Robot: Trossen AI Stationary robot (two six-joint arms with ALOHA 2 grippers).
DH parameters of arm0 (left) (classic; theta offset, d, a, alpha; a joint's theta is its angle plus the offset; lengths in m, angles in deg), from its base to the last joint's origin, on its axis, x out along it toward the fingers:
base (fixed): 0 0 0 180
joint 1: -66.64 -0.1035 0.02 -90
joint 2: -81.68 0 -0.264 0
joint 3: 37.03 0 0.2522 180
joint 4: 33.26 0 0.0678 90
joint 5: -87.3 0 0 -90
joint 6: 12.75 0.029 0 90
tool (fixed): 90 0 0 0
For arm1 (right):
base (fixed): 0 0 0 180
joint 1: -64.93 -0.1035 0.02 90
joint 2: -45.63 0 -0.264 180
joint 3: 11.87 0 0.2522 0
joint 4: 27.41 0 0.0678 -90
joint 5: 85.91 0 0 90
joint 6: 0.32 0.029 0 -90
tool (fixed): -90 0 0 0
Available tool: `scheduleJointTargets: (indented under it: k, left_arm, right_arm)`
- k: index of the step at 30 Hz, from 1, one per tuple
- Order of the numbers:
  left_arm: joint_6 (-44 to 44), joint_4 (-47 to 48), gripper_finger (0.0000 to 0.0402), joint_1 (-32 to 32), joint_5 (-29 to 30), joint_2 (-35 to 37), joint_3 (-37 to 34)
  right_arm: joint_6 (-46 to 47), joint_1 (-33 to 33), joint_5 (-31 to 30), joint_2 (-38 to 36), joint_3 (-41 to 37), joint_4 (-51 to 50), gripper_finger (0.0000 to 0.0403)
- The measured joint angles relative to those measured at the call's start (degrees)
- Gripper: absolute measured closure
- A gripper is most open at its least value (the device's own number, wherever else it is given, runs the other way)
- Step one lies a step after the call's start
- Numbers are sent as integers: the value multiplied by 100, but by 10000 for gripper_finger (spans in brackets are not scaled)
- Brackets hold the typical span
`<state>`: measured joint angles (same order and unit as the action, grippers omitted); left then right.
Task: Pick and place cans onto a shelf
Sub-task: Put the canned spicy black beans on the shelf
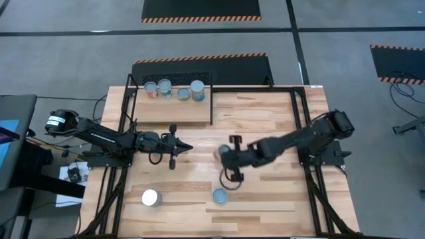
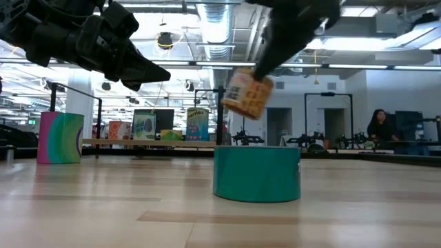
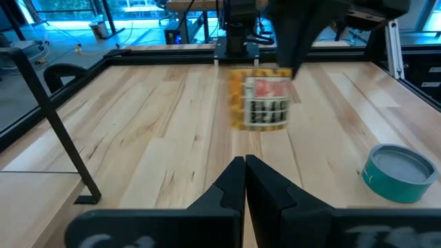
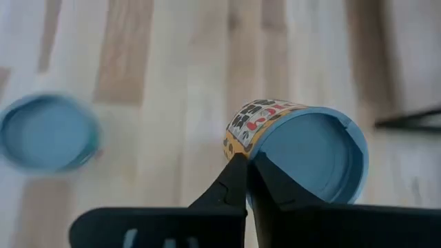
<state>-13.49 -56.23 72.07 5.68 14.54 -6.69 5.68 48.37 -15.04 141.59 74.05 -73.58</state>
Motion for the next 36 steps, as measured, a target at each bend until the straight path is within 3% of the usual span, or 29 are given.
scheduleJointTargets:
  k: [8, 17, 29, 36]
  left_arm:
    - [-21, 4, 400, 0, 0, 0, 0]
    - [-41, -11, 400, 0, 0, -2, 2]
    - [-56, 17, 400, -2, 0, -2, 2]
    - [-58, 17, 400, 0, 0, -2, 2]
  right_arm:
    - [-940, 757, 292, 280, -17, 605, 388]
    - [-1400, 924, 485, 1194, 544, 557, 384]
    - [-1559, 1194, 467, 2145, 1420, 446, 373]
    - [-1315, 1219, 445, 2162, 1453, 478, 341]
